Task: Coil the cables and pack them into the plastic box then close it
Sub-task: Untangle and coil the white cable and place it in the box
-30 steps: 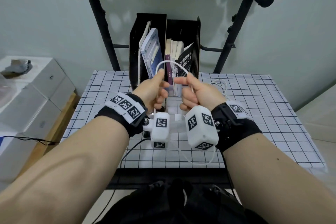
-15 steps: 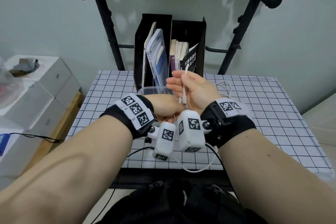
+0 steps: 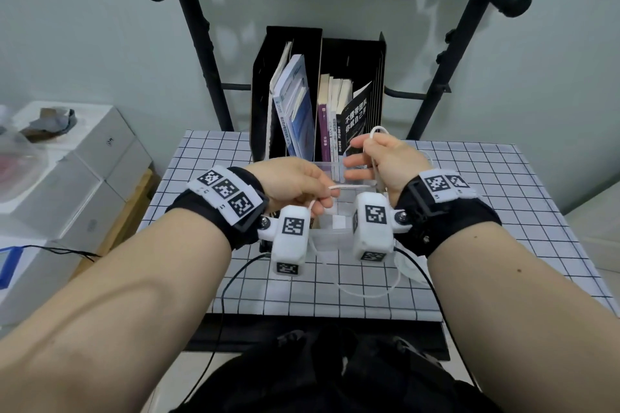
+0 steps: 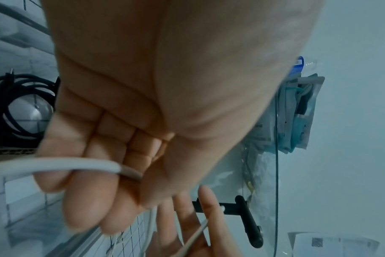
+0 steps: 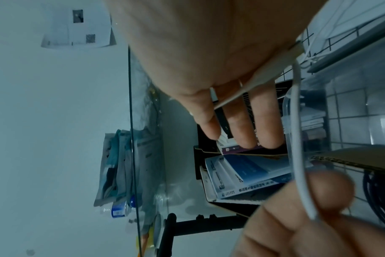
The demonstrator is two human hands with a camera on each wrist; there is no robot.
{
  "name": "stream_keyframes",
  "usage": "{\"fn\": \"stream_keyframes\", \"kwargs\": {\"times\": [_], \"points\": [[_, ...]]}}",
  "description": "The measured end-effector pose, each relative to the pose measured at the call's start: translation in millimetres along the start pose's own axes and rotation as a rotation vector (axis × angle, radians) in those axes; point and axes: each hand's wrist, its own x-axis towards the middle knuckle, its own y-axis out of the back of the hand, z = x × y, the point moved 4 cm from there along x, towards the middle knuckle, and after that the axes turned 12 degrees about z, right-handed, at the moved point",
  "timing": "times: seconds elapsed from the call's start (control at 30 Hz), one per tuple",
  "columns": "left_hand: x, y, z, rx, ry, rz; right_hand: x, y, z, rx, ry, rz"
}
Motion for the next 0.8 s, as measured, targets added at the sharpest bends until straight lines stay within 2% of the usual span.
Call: {"fn": "stream_keyframes", "kwargs": {"times": [0.1, 0.2, 0.37, 0.47, 0.67, 0.8], "points": [[3.6, 6.5, 1.7, -0.044, -0.045, 0.089, 0.8, -1.9, -2.1, -0.033, 0.007, -0.004], [5.5, 4.8, 9.6, -0.065, -0.087, 0.107, 0.3, -11.0, -0.6, -0.081, 0.020, -0.069], [9.8, 5.9, 21.8, -0.050, -0.176, 0.216, -8.6, -23.0, 1.2, -0.065, -0.085, -0.189], [12.1, 8.2, 20.9, -0.071, -0.202, 0.245, -9.2, -18.9, 1.3, -0.076, -0.122, -0.173], [12.9, 8.7, 10.8, -0.149, -0.162, 0.203, -0.2, -2.7, 3.5, 0.120, -0.273, -0.057], [16.3, 12.2, 14.6, -0.147, -0.208, 0.254, 0.4, -8.0, 3.8, 0.046, -0.255, -0.133]]}}
